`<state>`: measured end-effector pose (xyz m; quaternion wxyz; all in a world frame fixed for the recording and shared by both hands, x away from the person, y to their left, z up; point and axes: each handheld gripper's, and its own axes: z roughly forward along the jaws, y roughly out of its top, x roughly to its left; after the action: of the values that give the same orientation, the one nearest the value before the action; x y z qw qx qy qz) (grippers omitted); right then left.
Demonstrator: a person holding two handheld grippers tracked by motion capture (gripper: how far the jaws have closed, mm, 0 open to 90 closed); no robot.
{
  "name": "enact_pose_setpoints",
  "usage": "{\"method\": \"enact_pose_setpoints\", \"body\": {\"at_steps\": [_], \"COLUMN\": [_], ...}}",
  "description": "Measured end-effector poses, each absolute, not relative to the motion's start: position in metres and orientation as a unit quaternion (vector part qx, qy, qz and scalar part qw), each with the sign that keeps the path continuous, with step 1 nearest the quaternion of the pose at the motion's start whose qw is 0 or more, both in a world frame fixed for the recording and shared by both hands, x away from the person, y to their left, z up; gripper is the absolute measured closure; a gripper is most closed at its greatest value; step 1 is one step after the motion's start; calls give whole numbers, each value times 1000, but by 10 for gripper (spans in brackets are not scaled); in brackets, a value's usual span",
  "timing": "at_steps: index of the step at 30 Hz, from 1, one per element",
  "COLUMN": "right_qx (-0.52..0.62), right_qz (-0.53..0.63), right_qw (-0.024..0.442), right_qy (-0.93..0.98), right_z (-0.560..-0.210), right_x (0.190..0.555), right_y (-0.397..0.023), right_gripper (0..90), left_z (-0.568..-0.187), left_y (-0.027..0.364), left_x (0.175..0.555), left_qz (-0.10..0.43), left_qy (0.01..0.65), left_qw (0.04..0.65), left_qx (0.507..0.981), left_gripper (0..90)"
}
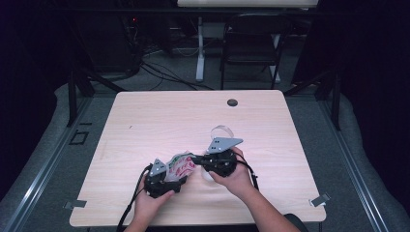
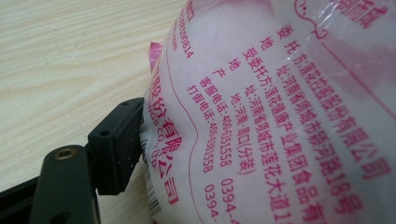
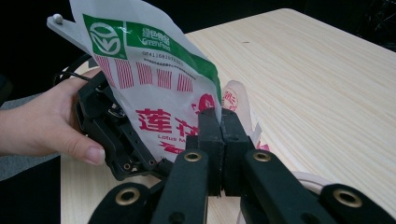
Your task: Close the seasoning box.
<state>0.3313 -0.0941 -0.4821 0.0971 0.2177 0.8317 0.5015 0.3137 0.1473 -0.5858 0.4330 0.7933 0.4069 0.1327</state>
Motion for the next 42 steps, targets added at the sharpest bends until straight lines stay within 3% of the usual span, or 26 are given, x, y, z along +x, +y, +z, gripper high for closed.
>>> {"method": "enact_pose_setpoints", "body": {"at_steps": [9, 28, 36, 42], "right_qx": [217, 218, 218, 218], "right_qz": [502, 502, 502, 503], "right_qw": [97, 99, 99, 99], "right_qy": [832, 831, 831, 831], "right_z": [-482, -483, -483, -482], "right_x": [331, 331, 330, 330], "right_y": [-94, -93, -93, -93], "right_gripper": [895, 896, 896, 895], "left_z": [-588, -588, -589, -589], "left_y": [142, 132, 131, 132], "left_x": [318, 314, 314, 314], "left_qz": [119, 160, 161, 160], "left_qy": [407, 396, 395, 398], "left_qw": [386, 354, 351, 353], "left_qx": [819, 832, 834, 831], "left_gripper": [258, 241, 199, 215]}}
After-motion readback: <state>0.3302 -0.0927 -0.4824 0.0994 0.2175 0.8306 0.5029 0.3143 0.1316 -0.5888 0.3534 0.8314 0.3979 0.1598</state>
